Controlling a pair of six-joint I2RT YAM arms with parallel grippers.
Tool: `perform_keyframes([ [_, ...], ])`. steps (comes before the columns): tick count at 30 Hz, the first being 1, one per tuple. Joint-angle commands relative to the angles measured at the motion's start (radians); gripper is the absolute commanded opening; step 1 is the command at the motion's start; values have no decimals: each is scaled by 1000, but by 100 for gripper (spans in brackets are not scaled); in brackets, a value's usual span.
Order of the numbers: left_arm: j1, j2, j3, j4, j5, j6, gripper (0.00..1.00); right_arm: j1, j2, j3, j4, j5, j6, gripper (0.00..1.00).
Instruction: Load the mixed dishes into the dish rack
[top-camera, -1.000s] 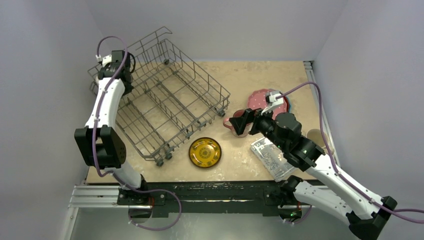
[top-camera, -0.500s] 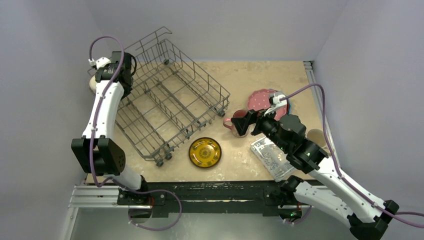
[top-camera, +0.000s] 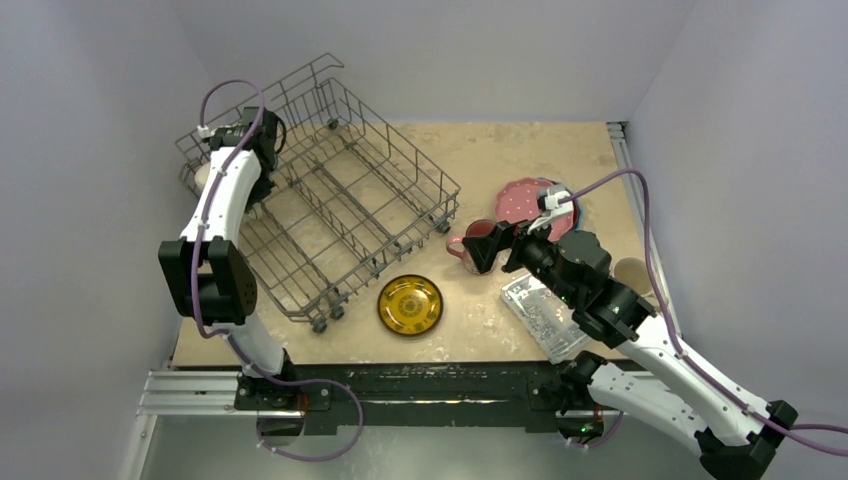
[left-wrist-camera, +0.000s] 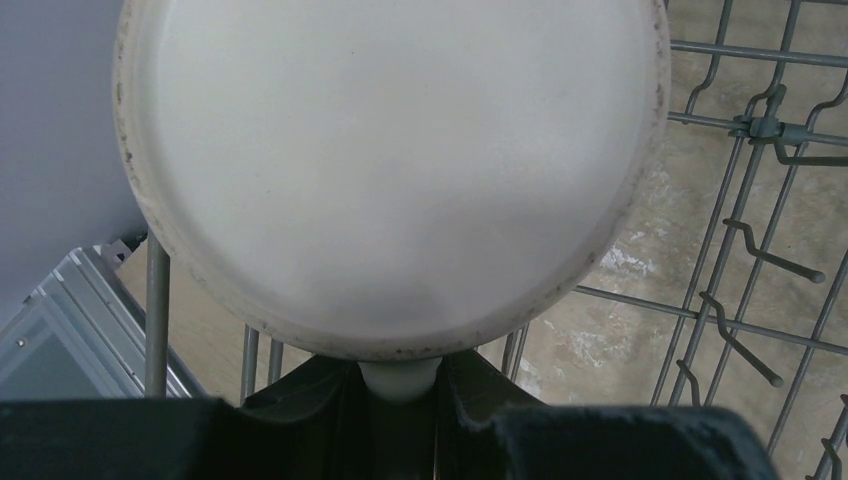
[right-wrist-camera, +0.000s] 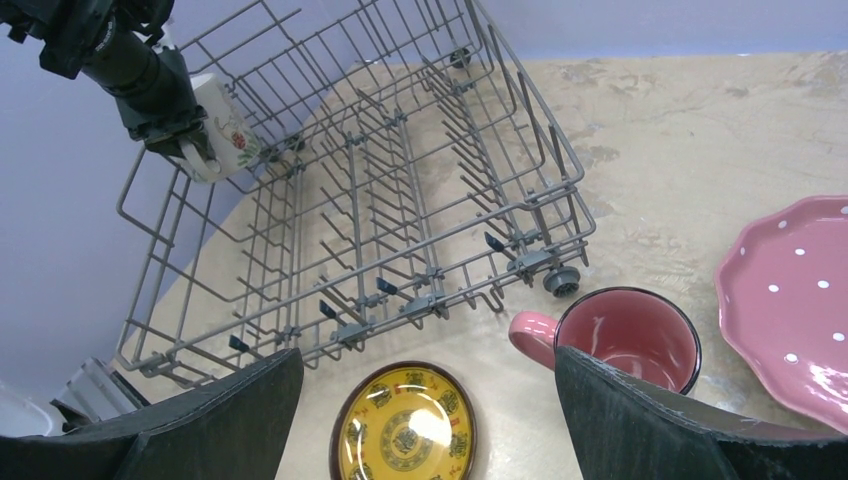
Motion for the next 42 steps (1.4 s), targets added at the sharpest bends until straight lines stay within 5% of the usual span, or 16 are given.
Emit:
perform_keyframes([
  [1, 1, -25, 31, -20, -114, -77, 0, 1, 5, 5, 57, 11, -20, 99],
  [28, 4, 109, -124, 52, -70, -279, 0, 0, 19, 2, 74, 4, -21, 99],
  [32, 15, 135, -113, 47, -33, -269, 17, 1, 21, 6, 68, 1, -19, 99],
  [37, 15, 77, -145, 78, -45, -265, 64, 2, 20, 10, 43, 2, -10, 99],
  [42, 16, 46, -133, 89, -43, -222, 86, 1, 23, 15, 31, -8, 6, 99],
])
